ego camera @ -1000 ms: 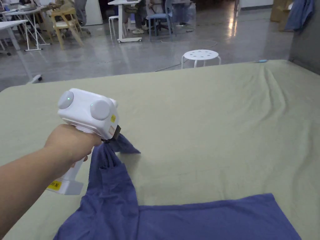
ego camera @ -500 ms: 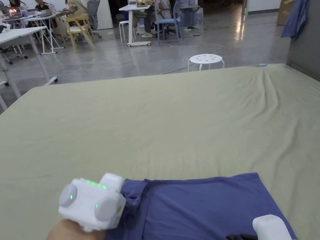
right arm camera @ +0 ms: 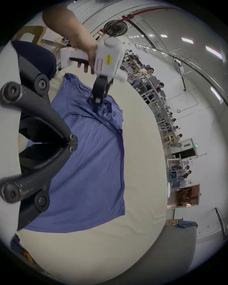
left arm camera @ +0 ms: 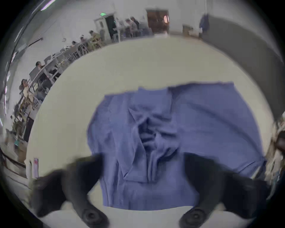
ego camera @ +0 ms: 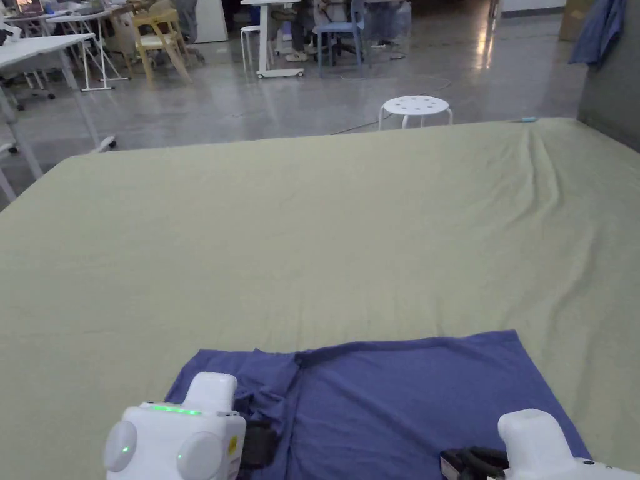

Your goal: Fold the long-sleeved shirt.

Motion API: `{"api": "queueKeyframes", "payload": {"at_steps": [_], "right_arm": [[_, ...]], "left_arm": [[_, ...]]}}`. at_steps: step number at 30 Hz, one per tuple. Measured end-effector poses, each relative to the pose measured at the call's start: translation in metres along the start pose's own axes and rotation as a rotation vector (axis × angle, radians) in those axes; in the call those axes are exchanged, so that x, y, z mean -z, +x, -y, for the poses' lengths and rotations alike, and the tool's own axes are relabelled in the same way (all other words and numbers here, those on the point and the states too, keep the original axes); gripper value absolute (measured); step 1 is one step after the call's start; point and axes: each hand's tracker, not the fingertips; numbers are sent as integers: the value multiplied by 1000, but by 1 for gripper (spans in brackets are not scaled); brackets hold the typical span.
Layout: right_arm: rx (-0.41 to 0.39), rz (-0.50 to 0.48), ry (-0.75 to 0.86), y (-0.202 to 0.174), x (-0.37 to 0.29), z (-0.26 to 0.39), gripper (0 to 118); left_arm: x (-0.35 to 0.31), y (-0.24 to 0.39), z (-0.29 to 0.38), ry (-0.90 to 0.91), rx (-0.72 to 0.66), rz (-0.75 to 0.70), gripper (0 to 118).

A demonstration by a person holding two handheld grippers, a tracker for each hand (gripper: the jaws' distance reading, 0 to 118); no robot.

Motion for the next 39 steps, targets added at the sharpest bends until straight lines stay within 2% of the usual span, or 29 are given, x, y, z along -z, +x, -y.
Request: {"api": "queueKeyframes", "payload": {"at_steps": [3,6,7,8,9,10,11,13,16,17,19,20,21,22,24,26,28,29,30,31,32,33,34,35,37,38,39], "right_arm": [[17,9,16,-1,-2,0,0],[16,41,30,-4,-2,-1,0],[16,62,39,-6,-3,-1,0],[18,94,54,-9,-4,-1,0],[16,118,58,-11,-5,-2,0],[16,137,63,-14,-7,-1,0],[14,141,72,-15,-9,-1,0],[11,157,86,-17,-12,0,0],[7,154,93,-17,-11,-1,0],[6,150,89,-16,-10,-1,0],[8,140,75,-13,-7,0,0],[17,135,61,-10,-5,1,0],[27,134,49,-8,-3,2,0],[38,134,36,-5,-2,2,0],[49,138,27,0,0,2,0],[49,152,18,3,2,2,0],[44,164,6,6,5,1,0],[46,162,-4,9,7,1,0],[59,150,-22,13,10,1,0],[100,115,-57,18,15,1,0],[132,103,-84,25,20,1,1],[161,121,-111,30,24,0,2],[184,145,-133,34,27,-3,2],[193,151,-148,38,28,-8,2],[127,153,-141,44,29,-26,2],[81,157,-128,50,31,-45,7],[31,158,-103,56,35,-64,34]], "left_arm": [[-44,-6,18,147,-57,3,118],[-61,-6,42,66,-64,-10,117],[-65,-4,52,60,-74,-17,113],[-70,-4,62,79,-78,-6,88],[-74,-2,63,79,-79,-26,12],[-74,1,68,91,-86,-102,0],[-75,-4,71,71,-94,-108,0],[-81,-14,52,68,-141,-32,0],[-73,-33,19,147,-175,-66,0],[-54,-38,7,152,-194,-73,6],[-24,-61,-28,123,-211,-43,95],[-1,-73,-46,49,-224,-25,118],[22,-80,-52,-19,-234,-54,115],[48,-92,-71,43,-229,-49,115],[94,-107,-90,-30,-203,-112,115],[128,-108,-99,-109,-146,-163,109],[156,-103,-100,-152,-53,-263,80],[165,-101,-97,-152,-25,-225,69],[172,-97,-91,-171,-6,-173,52],[173,-94,-85,-158,-26,-141,45],[165,-90,-85,-134,-39,-152,32],[158,-87,-86,-125,-14,-180,6],[155,-81,-85,-126,30,-130,1],[154,-77,-84,-139,52,-109,1],[148,-79,-89,-171,20,-61,1],[141,-84,-91,-103,6,-58,1],[136,-87,-92,-89,-23,-41,1]]}}
